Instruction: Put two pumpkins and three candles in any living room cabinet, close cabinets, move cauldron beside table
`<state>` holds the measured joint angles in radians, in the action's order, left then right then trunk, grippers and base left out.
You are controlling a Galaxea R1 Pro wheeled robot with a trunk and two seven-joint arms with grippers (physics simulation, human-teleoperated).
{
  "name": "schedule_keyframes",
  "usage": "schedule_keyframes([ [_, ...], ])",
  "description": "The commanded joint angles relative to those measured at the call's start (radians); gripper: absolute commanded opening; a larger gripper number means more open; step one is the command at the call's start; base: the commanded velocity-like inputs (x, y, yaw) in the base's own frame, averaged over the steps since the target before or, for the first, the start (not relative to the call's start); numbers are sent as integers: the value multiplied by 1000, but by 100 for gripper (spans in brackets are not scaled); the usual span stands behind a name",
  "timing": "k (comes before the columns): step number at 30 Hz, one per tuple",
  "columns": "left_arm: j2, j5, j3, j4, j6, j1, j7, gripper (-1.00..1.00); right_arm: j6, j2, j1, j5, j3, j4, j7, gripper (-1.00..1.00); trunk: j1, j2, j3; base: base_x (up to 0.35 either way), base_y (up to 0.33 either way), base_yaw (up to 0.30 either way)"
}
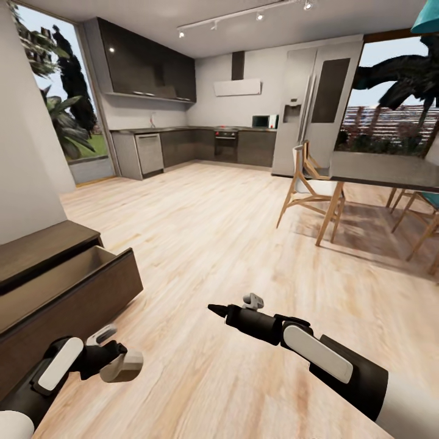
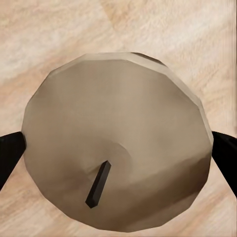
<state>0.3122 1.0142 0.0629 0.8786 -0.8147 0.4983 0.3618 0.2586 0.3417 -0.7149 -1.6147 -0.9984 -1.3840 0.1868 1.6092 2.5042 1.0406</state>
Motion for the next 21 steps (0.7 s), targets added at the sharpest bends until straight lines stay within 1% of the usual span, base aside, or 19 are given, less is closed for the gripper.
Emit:
schedule_keyframes([
  [1, 1, 12, 3, 2, 0, 0, 9, -100, -1, 0, -1, -8, -2, -2, 7, 100, 0, 0, 0, 0, 0, -243],
  [21, 2, 12, 3, 2, 0, 0, 9, -100, -1, 0, -1, -8, -2, -1, 7, 100, 0, 0, -21, 0, 0, -243],
])
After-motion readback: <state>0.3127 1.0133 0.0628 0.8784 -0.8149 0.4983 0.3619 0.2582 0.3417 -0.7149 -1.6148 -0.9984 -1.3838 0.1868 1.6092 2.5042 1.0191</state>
